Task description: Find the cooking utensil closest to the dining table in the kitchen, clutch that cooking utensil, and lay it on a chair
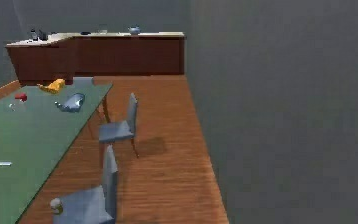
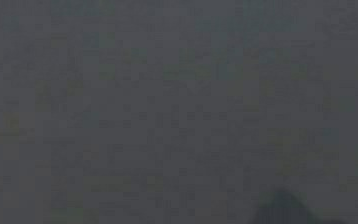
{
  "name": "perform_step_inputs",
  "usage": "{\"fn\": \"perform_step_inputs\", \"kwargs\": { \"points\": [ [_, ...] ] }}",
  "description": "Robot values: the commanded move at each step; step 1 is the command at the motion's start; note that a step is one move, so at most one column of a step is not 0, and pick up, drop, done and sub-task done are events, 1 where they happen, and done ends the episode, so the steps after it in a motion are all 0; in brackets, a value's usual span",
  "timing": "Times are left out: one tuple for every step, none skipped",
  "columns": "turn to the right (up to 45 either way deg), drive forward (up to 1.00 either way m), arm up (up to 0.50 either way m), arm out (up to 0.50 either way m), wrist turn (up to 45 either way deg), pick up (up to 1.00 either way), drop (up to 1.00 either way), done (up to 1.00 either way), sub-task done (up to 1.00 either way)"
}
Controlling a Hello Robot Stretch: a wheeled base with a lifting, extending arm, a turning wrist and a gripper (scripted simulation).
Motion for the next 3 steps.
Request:
{"fn": "perform_step_inputs", "kwargs": {
  "points": [
    [-45.0, 0.00, 0.00, 0.00, 0.0, 0.00, 0.00, 0.00, 0.00],
    [-45.0, 0.00, 0.00, 0.00, 0.0, 0.00, 0.00, 0.00, 0.00],
    [-12.0, 0.00, 0.00, 0.00, 0.0, 0.00, 0.00, 0.00, 0.00]
  ]
}}
